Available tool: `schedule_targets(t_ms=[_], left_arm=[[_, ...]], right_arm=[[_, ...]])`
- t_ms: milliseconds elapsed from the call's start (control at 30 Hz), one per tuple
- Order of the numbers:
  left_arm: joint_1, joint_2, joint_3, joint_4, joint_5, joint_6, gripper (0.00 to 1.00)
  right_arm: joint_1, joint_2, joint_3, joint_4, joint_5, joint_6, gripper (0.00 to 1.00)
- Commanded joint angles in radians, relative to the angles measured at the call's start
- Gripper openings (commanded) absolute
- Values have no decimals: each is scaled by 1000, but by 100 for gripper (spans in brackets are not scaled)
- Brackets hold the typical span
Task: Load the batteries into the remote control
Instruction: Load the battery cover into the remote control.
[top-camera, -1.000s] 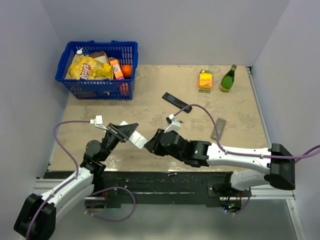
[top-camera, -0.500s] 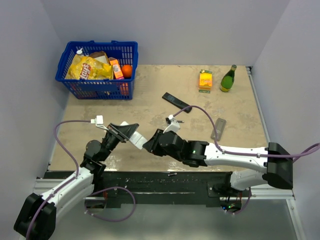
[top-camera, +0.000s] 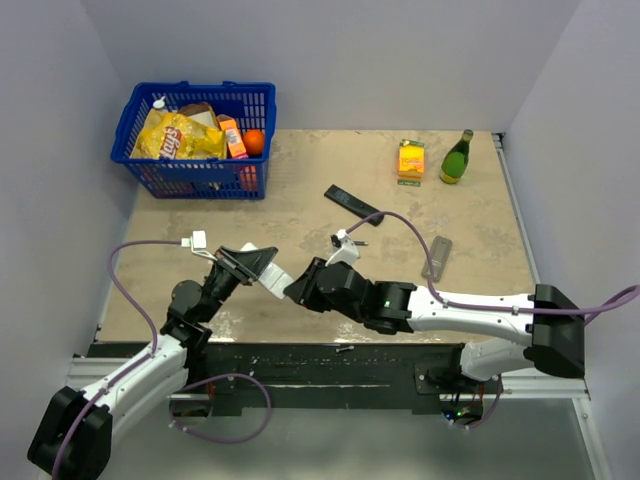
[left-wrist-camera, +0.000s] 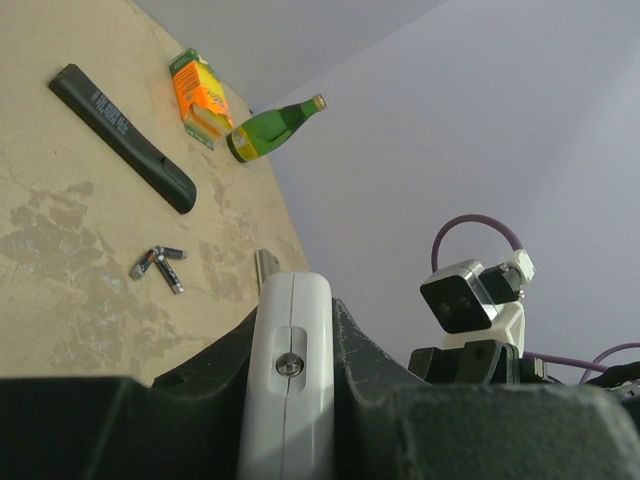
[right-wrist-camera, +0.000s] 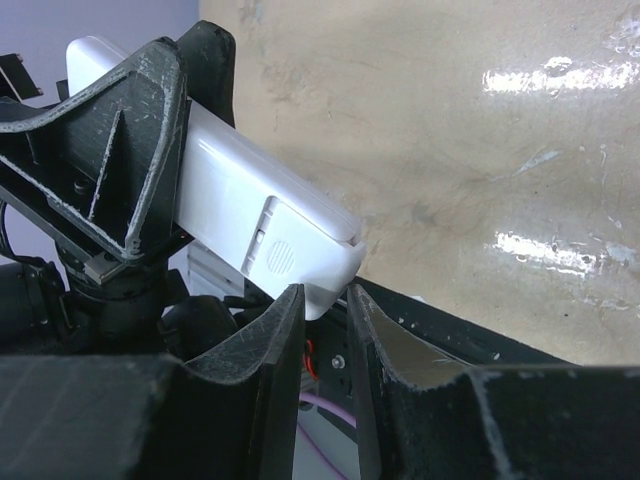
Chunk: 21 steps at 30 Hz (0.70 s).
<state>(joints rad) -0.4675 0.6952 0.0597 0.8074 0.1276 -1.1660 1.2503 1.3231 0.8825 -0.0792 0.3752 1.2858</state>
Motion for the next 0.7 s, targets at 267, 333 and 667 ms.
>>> schedule_targets(t_ms=[267,333,667], left_arm=[[-33,-16,31,88,3,22,0],[-34,-19,32,85,1,23,0],[-51,-36,40,84,20,107,0]], right_arm=[[1,31,65,39,21,30,27],[1,30,70,36,19,32,27],[1,13,105,-34,36,44,28]])
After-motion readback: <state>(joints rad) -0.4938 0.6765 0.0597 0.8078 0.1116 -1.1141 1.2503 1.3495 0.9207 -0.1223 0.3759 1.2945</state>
